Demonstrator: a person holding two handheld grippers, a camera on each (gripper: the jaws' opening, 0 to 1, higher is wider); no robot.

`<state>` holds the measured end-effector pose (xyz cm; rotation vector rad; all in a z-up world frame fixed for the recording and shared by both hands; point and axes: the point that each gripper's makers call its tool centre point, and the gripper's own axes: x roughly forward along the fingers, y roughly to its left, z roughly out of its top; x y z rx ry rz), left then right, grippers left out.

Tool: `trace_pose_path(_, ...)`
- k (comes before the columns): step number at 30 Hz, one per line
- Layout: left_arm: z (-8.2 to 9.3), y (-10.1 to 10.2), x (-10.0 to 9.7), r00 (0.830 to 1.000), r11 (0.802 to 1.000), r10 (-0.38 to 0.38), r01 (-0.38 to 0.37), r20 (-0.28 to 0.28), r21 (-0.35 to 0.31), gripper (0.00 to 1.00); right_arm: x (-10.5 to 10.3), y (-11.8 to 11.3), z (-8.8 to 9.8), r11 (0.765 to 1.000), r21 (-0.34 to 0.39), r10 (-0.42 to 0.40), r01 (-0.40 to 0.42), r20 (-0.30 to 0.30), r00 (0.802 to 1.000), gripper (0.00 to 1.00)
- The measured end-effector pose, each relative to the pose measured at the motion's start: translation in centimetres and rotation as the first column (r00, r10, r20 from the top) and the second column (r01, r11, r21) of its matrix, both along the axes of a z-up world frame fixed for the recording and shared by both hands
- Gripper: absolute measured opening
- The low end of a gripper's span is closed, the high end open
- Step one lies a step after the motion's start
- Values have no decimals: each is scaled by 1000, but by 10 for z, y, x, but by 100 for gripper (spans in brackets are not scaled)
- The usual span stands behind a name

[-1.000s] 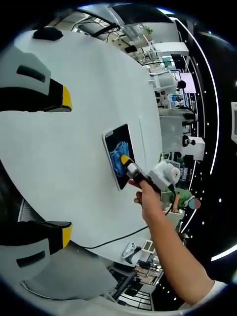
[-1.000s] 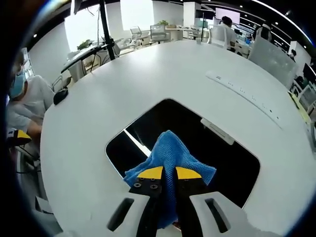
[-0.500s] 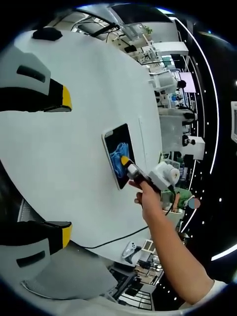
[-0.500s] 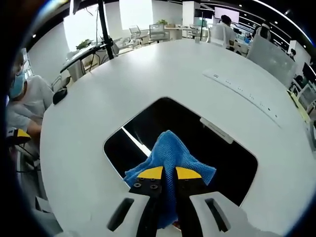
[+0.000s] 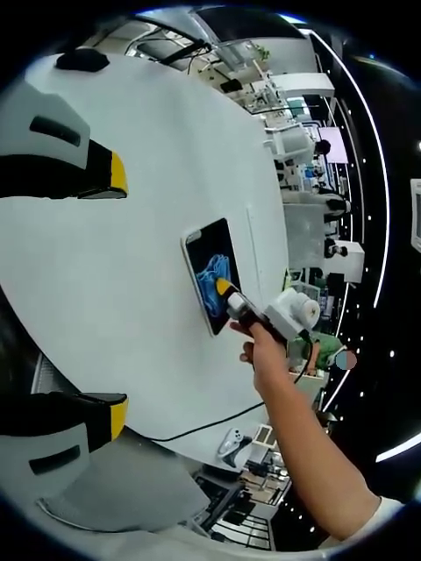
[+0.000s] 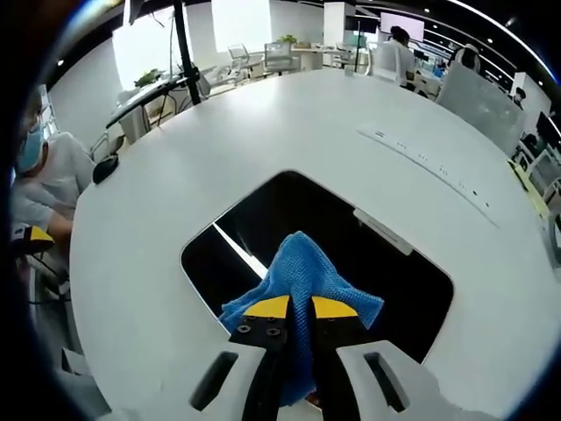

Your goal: Wipe the mirror surface with the cleaning cloth until all visible marks leave the cleaned area.

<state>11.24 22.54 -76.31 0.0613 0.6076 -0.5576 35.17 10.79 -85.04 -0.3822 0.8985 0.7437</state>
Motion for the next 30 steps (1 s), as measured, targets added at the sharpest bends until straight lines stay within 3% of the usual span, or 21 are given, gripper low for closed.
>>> trace_pose_path(5, 0, -1, 1, 1000, 1000, -2, 2, -1, -2, 92, 5, -5, -3, 1000, -2, -5, 5, 0, 1000, 3)
trace_pose_path(11, 0, -3, 2, 1000, 1000, -5, 5, -1, -3, 92, -5, -11, 4, 1000, -6, -9, 9, 3, 1000, 3)
trace_pose_path(13, 0, -3, 2, 1000, 1000, -5, 5, 0, -3, 92, 5, -14, -2, 1000, -6, -12, 12, 2, 1000, 3)
trace_pose_path(15, 0, -3, 2, 1000, 1000, -7, 7, -1, -3, 92, -8, -12, 6, 1000, -7, -11, 11, 3, 1000, 3)
trace_pose_path(19, -1, -4, 2, 1000, 1000, -9, 9, -3, -3, 92, -10, -14, 7, 1000, -7, -12, 12, 5, 1000, 3)
trace_pose_path(23, -1, -5, 3, 1000, 1000, -9, 9, -4, -4, 92, 2, -18, 0, 1000, -8, -20, 20, 0, 1000, 3)
trace_pose_path(25, -1, -6, 3, 1000, 1000, -11, 11, -4, -3, 92, -7, -19, 6, 1000, -6, -21, 21, 0, 1000, 3)
trace_pose_path(27, -1, -6, 3, 1000, 1000, -12, 12, -3, -5, 92, 4, -21, -1, 1000, -8, -23, 23, -1, 1000, 3)
trace_pose_path(30, -1, -7, 4, 1000, 1000, -13, 13, -4, -5, 92, -3, -23, 4, 1000, -7, -25, 25, 1, 1000, 3)
